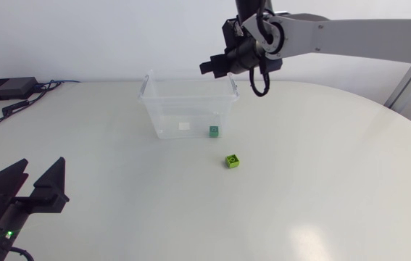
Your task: Place the duplo bricks in the container
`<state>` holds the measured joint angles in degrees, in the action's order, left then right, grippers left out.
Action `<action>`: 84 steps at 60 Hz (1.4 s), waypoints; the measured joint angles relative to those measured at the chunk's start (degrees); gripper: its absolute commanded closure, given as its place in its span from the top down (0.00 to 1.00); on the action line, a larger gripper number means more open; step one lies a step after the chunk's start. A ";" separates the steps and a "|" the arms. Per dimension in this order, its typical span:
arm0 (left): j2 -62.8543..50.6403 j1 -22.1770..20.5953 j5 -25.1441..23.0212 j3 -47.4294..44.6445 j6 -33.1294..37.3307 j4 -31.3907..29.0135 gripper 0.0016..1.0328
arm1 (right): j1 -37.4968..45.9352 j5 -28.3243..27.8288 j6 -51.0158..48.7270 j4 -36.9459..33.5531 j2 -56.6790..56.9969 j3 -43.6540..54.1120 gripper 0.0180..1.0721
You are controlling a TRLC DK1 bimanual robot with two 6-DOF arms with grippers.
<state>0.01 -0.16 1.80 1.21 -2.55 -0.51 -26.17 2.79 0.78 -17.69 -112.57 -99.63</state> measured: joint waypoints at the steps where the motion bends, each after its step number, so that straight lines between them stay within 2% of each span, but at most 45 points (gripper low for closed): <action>1: 0.00 0.00 0.00 0.00 0.00 0.00 0.96 | -0.02 0.09 0.00 -0.28 -0.68 -0.72 0.43; 4: 0.00 0.00 0.00 0.00 0.00 0.00 0.96 | -0.15 0.33 0.00 -1.55 -2.84 -3.10 0.73; 5: 0.00 0.00 0.00 0.00 -0.02 0.00 0.96 | -0.20 0.33 0.00 -1.86 -3.45 -3.65 0.91; 6: 0.00 0.00 0.00 0.00 0.00 0.00 0.96 | -0.26 0.37 0.00 -2.05 -3.96 -4.11 0.98; 14: 0.00 0.00 0.00 0.00 -0.02 0.00 0.96 | -0.37 0.50 0.02 -4.04 -5.27 -5.33 0.96; 22: 0.00 0.00 0.00 0.00 0.00 0.00 0.96 | -0.35 0.52 0.02 -5.14 -1.31 -4.15 0.96; 33: 0.00 0.00 0.00 0.00 -0.02 0.00 0.96 | -0.35 0.55 0.09 -6.38 11.50 5.99 0.96; 42: 0.00 0.00 0.00 0.00 0.00 0.00 0.96 | -0.35 0.52 0.66 -6.38 15.43 15.72 0.96; 56: 0.00 0.00 0.00 0.00 0.00 0.00 0.96 | -0.35 0.61 2.84 -6.27 15.26 27.76 0.96; 78: 0.00 0.00 0.00 0.00 0.00 0.00 0.96 | -0.42 0.70 5.27 -4.55 4.55 28.61 0.95; 84: 0.00 0.00 0.00 0.00 0.00 0.00 0.96 | -0.50 0.48 5.57 -4.15 2.38 28.63 0.92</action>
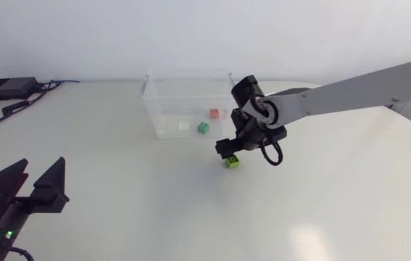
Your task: Place the duplo bricks in the container
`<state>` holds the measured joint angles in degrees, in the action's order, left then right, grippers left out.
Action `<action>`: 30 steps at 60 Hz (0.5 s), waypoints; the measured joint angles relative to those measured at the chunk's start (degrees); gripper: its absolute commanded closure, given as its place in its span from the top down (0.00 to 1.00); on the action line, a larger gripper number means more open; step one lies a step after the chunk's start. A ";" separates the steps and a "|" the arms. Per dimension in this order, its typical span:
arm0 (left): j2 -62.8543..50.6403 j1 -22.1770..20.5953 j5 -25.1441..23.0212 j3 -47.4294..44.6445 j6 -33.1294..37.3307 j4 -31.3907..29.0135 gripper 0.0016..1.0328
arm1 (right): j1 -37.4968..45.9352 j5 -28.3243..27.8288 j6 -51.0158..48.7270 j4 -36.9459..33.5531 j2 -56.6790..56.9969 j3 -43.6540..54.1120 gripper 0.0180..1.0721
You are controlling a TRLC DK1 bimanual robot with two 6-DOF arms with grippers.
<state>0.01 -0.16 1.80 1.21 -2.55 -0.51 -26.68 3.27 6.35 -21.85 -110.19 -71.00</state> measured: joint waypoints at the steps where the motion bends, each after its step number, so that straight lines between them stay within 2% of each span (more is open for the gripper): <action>1: 0.00 0.00 0.00 0.00 0.00 0.00 0.96 | -0.04 -0.02 0.11 0.09 -0.20 0.00 0.92; 21: 0.00 0.00 0.00 0.00 0.00 0.00 0.96 | -1.75 -0.48 1.20 0.61 -3.87 0.00 0.90; 25: 0.00 0.00 0.00 0.00 0.00 0.00 0.96 | -1.75 -0.48 1.22 0.61 -4.52 0.00 0.83; 27: 0.00 0.00 0.00 0.00 0.00 0.00 0.96 | -1.73 -0.48 1.22 0.61 -4.70 0.00 0.77; 29: 0.00 0.00 0.00 0.00 0.00 0.00 0.96 | -1.73 -0.46 1.22 0.63 -4.70 0.00 0.66; 30: 0.00 0.00 0.00 0.00 0.00 0.00 0.96 | -1.73 -0.48 1.22 0.68 -4.70 0.00 0.58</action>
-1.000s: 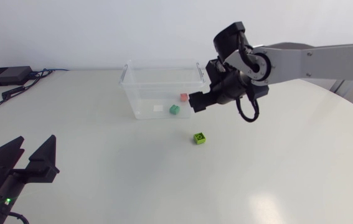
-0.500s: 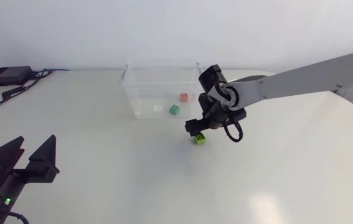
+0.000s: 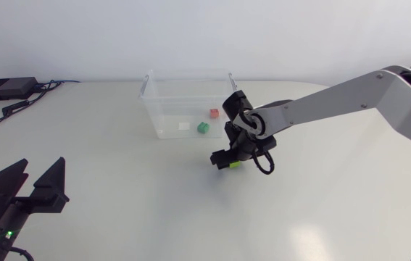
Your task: Place the duplo bricks in the container
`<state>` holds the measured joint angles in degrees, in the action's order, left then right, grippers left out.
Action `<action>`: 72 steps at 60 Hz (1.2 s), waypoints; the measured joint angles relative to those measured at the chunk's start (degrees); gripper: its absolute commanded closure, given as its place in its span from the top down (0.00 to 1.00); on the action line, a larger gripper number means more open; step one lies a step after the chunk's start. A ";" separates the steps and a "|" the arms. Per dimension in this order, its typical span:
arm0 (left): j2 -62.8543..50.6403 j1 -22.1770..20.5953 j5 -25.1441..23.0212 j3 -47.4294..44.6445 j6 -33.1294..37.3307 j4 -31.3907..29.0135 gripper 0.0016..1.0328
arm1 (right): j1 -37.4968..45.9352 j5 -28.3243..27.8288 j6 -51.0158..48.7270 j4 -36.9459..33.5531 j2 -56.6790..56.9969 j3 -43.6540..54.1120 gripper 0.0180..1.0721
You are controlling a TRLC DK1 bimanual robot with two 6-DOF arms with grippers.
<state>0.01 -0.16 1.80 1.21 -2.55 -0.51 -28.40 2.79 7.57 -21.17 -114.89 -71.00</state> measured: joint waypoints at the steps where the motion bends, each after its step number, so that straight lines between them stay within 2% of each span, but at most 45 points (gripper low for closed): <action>1: 0.00 0.00 0.00 0.00 -0.02 0.00 0.96 | -0.02 0.00 0.02 0.17 0.00 0.00 0.52; 2: 0.00 0.00 0.00 0.00 0.00 0.00 0.96 | -0.02 0.02 0.02 0.44 0.00 0.00 0.44; 4: 0.00 0.00 0.00 0.00 -0.02 0.00 0.96 | -0.02 0.00 0.02 1.11 0.00 0.00 0.36; 10: 0.00 0.00 0.00 0.00 -0.02 0.00 0.96 | -0.02 0.02 -0.04 2.60 0.04 0.11 0.26; 19: 0.00 0.00 0.00 0.00 -0.02 0.00 0.96 | -0.02 0.02 -0.09 -0.02 2.21 0.83 0.25; 31: 0.00 0.00 0.00 0.00 0.00 0.00 0.96 | 0.28 0.00 -0.52 -10.82 10.45 -1.09 0.25; 39: 0.00 0.00 0.00 0.00 -0.02 0.00 0.96 | 0.37 0.04 -0.76 -17.81 14.71 -6.93 0.25; 48: 0.00 0.00 0.00 0.00 0.00 0.00 0.96 | 0.37 0.07 -1.25 -22.64 16.17 -19.15 0.25; 60: 0.00 0.00 0.00 0.00 0.00 0.00 0.96 | 0.31 0.11 -1.38 -23.34 15.08 -30.80 0.25; 72: 0.00 0.00 0.00 0.00 0.00 0.00 0.96 | -0.92 2.01 -1.36 -14.86 11.47 -31.76 0.26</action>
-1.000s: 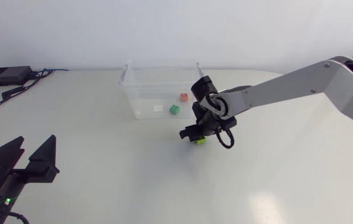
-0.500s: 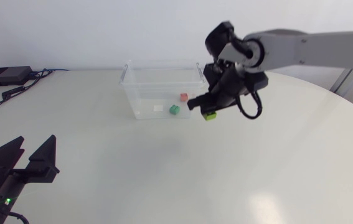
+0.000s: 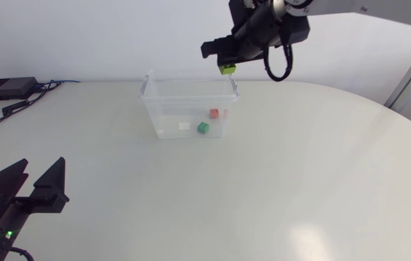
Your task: Place the duplo bricks in the container
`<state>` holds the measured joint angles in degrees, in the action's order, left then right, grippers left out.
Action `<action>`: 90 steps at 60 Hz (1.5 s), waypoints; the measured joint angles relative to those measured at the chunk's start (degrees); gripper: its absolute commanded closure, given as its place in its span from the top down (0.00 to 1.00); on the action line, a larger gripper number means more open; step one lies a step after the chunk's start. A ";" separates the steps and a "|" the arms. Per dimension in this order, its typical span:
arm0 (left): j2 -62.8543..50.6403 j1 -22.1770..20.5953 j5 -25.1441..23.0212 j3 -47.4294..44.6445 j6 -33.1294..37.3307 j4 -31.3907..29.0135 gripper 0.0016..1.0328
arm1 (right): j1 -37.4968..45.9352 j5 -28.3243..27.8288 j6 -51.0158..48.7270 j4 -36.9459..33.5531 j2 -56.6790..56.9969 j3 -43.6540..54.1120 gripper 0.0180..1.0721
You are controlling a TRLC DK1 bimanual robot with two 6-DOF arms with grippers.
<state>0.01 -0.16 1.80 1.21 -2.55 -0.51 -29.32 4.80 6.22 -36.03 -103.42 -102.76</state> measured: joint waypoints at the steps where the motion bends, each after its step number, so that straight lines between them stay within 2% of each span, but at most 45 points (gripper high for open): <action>1: 0.00 0.00 0.00 0.00 -0.02 0.00 0.96 | -0.22 0.07 -0.02 0.81 -0.44 0.00 0.26; 22: 0.00 0.00 0.00 0.00 -0.02 0.00 0.96 | -1.38 3.34 -1.92 18.34 -5.33 1.25 0.27; 32: 0.00 0.00 0.00 0.00 0.00 0.00 0.96 | -1.36 3.39 -1.99 18.45 -10.82 -0.44 0.34; 33: 0.00 0.00 0.00 0.00 0.00 0.00 0.96 | -1.33 3.37 -1.99 17.77 -11.56 -1.01 0.36; 35: 0.00 0.00 0.00 0.00 -0.02 0.00 0.96 | -1.33 3.34 -1.99 16.35 -13.11 -2.08 0.48; 39: 0.00 0.00 0.00 0.00 0.00 0.00 0.96 | -1.31 3.37 -1.97 13.88 -15.78 -3.85 0.93; 40: 0.00 0.00 0.00 0.00 -0.02 0.00 0.96 | -1.31 3.34 -1.95 13.55 -16.13 -3.93 0.97; 51: 0.00 0.00 0.00 0.00 -0.02 0.00 0.96 | -0.94 3.37 -1.95 12.28 -14.51 -3.67 0.96; 64: 0.00 0.00 0.00 0.00 0.00 0.00 0.96 | 1.38 3.41 -1.95 14.34 -3.50 1.33 0.96; 78: 0.00 0.00 0.00 0.00 0.00 0.00 0.96 | 4.33 4.70 -3.52 20.06 9.75 14.60 0.96; 90: 0.00 0.00 0.00 0.00 0.00 0.00 0.96 | 11.06 4.68 -6.54 24.44 19.19 27.34 0.96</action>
<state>0.01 -0.16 1.80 1.21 -2.55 -0.51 -18.26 9.48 -0.32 -11.60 -84.23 -75.42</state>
